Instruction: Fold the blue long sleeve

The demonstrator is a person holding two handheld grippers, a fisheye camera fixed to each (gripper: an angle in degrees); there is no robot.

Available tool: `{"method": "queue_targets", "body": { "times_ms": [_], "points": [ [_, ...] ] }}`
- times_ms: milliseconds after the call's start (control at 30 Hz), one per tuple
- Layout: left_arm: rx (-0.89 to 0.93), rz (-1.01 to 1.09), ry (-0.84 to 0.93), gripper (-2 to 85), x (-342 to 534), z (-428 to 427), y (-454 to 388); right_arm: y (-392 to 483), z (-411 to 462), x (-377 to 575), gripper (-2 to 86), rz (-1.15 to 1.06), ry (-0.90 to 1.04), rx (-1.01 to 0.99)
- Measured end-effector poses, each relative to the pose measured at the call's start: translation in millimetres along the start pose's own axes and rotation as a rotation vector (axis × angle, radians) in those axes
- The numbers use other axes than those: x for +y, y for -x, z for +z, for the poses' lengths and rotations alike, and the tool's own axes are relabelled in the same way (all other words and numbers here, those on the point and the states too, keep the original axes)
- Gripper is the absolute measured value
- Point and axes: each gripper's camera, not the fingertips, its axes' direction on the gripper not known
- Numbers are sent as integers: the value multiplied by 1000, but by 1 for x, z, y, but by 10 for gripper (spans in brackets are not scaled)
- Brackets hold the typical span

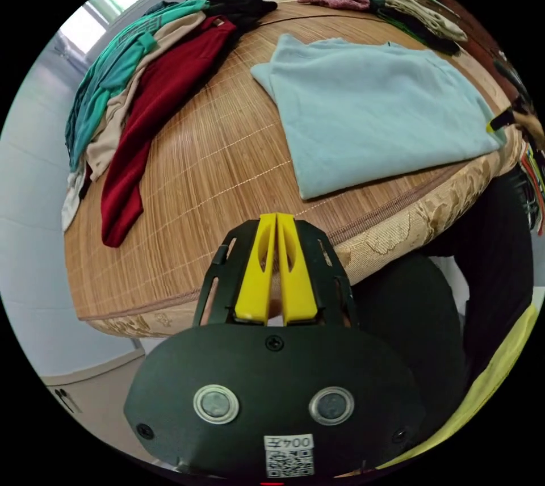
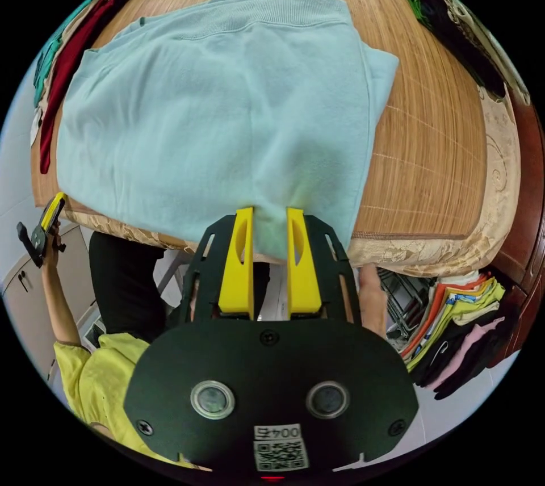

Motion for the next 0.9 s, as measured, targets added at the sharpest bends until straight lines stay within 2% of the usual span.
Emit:
{"method": "queue_targets", "body": {
  "times_ms": [133,433,667,800,900],
  "points": [
    [-13,32,19,3,-10,-4,-12,6,21,-14,93,24,9,-19],
    [108,9,52,3,-27,-12,0,23,53,-27,97,26,-8,32],
    [27,82,87,9,-38,-20,-15,25,68,-33,98,38,-4,46],
    [54,104,84,32,-40,-24,-8,20,74,-32,96,7,-13,46],
    [125,195,85,88,-38,-33,5,11,77,-34,94,13,0,27]
  ]
}}
